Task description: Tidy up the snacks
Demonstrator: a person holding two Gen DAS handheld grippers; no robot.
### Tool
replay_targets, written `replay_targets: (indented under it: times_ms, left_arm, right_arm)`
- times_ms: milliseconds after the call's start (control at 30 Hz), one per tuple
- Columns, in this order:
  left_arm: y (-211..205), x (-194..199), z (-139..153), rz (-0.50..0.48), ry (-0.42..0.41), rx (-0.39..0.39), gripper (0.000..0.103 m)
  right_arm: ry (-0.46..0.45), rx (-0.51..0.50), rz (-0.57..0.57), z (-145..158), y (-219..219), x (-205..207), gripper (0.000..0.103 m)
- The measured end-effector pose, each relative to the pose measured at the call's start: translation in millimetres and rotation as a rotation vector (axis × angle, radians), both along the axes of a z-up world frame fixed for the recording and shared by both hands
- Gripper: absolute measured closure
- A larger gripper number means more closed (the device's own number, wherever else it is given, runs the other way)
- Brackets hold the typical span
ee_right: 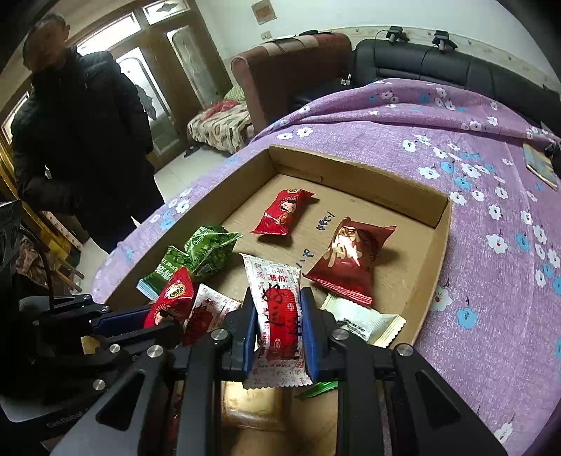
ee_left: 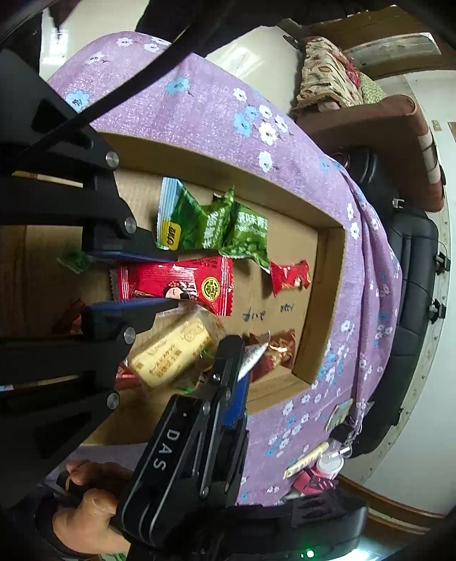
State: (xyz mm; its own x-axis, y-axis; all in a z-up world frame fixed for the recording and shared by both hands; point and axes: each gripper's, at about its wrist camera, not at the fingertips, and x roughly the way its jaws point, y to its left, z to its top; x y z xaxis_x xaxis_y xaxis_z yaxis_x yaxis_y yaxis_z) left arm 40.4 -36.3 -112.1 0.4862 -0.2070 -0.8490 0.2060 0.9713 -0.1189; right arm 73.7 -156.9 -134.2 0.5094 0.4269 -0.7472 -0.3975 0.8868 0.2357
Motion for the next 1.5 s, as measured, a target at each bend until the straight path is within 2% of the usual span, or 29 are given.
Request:
replay_targets:
  times_ms: [100, 167, 233, 300, 367, 433, 500, 667, 900, 1100, 1500]
  left_arm:
    - [2, 0, -1, 0.021, 0.000, 0.017, 0.080]
    - [2, -2, 1, 0.031, -0.017, 0.041, 0.067]
    - [3, -7, 5, 0.049, -0.049, 0.070, 0.040]
    - [5, -14, 13, 0.069, -0.094, 0.094, 0.030]
    - [7, -20, 19, 0.086, -0.125, 0.115, 0.029]
    - [9, -26, 24, 0.099, -0.152, 0.129, 0.027]
    - [10, -34, 30, 0.116, -0.186, 0.153, 0.023]
    - [5, -53, 41, 0.124, -0.250, 0.186, 0.020]
    - [-3, -76, 46, 0.088, -0.249, 0.175, 0.019]
    - [-1, -101, 47, 0.097, -0.253, 0.164, 0.019]
    - [-6, -125, 49, 0.097, -0.261, 0.174, 0.019]
  right_arm:
    - [-0.006, 0.001, 0.006, 2, 0, -2, 0.078]
    - [-0.012, 0.000, 0.004, 4, -1, -5, 0.071]
    - [-0.022, 0.014, 0.007, 7, -3, -8, 0.063]
    - [-0.036, 0.025, 0.012, 12, -7, -14, 0.054]
    - [-0.058, 0.034, 0.010, 19, -12, -24, 0.052]
    - [-0.079, 0.048, 0.012, 26, -18, -33, 0.046]
    - [-0.105, 0.056, 0.007, 33, -26, -44, 0.032]
    - [-0.155, 0.069, 0.029, 47, -43, -68, 0.021]
    - [-0.165, 0.022, 0.181, 48, -52, -91, 0.021]
    - [-0.196, -0.036, 0.302, 41, -52, -116, 0.020]
    - [-0.208, -0.105, 0.380, 37, -51, -123, 0.020]
